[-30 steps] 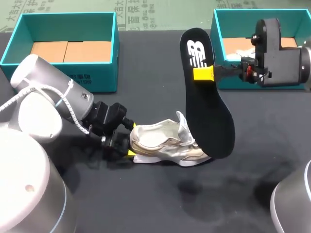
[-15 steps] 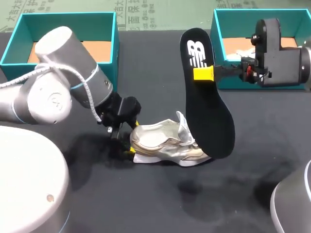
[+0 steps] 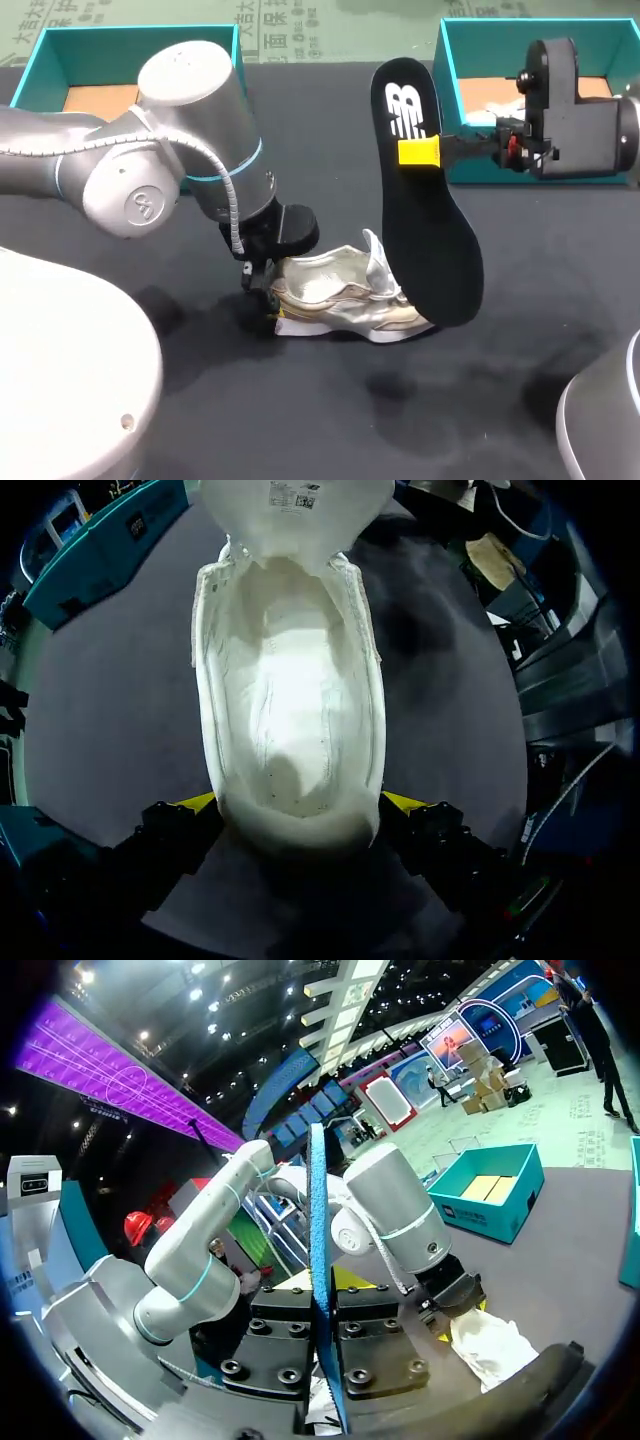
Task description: Take the shoe out of the shoebox, open the shoe tongue, remove and reinsert the insole, then place the shoe into the shoebox
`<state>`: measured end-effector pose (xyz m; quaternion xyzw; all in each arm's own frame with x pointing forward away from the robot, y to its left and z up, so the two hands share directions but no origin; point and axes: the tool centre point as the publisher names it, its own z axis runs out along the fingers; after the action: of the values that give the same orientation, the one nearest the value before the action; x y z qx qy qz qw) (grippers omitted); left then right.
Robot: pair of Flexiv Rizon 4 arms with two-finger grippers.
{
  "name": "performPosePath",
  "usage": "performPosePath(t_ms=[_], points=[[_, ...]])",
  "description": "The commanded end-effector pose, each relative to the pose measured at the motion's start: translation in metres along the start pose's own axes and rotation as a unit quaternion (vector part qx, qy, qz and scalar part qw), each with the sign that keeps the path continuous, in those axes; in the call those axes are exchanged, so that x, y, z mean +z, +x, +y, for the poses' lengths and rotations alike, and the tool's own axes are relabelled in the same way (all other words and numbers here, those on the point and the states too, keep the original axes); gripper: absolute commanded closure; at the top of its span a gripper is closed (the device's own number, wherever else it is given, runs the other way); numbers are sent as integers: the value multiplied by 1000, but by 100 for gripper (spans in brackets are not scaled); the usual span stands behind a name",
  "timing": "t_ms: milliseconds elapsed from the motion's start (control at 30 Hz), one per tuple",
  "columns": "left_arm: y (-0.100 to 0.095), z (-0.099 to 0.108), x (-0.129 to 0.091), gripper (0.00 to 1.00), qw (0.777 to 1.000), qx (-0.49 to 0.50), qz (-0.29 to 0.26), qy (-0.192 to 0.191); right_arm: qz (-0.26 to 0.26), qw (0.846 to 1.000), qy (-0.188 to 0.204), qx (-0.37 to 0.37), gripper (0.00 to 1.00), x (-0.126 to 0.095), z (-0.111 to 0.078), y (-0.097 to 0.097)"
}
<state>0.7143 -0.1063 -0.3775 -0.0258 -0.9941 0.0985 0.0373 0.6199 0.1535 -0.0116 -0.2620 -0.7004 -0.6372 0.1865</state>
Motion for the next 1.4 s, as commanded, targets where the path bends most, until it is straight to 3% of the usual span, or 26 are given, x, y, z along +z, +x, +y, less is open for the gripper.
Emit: performPosePath(t_ms=[33, 333, 567, 800, 967, 1400], points=[[-1, -9, 4, 0, 998, -3, 0, -69, 0, 1000, 0, 0, 100, 2, 0, -1], [6, -12, 4, 0, 997, -11, -2, -79, 0, 1000, 0, 0, 100, 2, 0, -1], [12, -10, -21, 0, 996, -13, -27, -85, 0, 1000, 0, 0, 100, 2, 0, -1], [3, -12, -41, 0, 994, -16, -38, -100, 0, 1000, 0, 0, 100, 2, 0, -1], [-11, -17, -51, 0, 996, -23, -42, -78, 0, 1000, 0, 0, 100, 2, 0, -1], [-44, -60, -45, 0, 997, -10, -34, -72, 0, 1000, 0, 0, 100, 2, 0, -1]])
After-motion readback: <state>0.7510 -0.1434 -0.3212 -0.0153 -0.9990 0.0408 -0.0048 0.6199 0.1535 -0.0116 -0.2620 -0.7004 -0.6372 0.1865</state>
